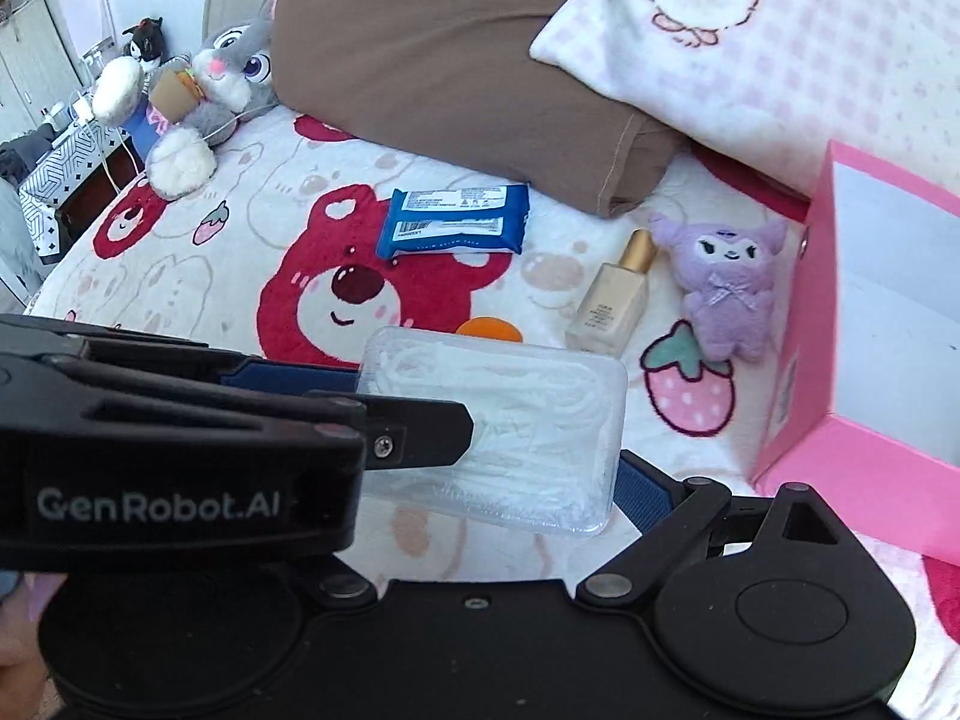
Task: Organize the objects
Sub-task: 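Carry the floss box into the pink box and open the left gripper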
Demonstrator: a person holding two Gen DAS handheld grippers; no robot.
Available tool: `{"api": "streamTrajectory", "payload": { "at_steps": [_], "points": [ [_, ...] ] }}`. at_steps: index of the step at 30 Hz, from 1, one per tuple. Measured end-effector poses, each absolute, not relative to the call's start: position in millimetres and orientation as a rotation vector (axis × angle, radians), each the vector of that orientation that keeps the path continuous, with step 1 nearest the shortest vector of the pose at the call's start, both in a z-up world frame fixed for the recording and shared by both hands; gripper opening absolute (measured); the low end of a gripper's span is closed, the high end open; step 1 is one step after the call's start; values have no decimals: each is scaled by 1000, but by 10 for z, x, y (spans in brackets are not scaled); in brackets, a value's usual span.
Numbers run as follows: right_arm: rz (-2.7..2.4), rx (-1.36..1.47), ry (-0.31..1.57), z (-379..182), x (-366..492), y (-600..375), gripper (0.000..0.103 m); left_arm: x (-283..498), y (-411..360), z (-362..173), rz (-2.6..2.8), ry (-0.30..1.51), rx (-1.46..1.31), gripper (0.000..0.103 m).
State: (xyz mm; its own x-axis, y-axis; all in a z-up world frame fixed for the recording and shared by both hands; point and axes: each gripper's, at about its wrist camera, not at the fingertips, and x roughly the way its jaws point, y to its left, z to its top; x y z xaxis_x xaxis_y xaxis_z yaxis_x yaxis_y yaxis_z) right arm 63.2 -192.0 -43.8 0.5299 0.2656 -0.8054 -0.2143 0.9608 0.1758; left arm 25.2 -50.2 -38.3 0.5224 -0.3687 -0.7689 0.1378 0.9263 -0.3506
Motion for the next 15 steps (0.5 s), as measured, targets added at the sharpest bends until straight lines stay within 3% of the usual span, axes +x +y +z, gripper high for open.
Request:
{"api": "streamTrajectory", "payload": {
  "at_steps": [15],
  "points": [
    [126,-30,879,418,489,-2365,96,465,-1043,434,-491,939,-226,40]
  ]
}}
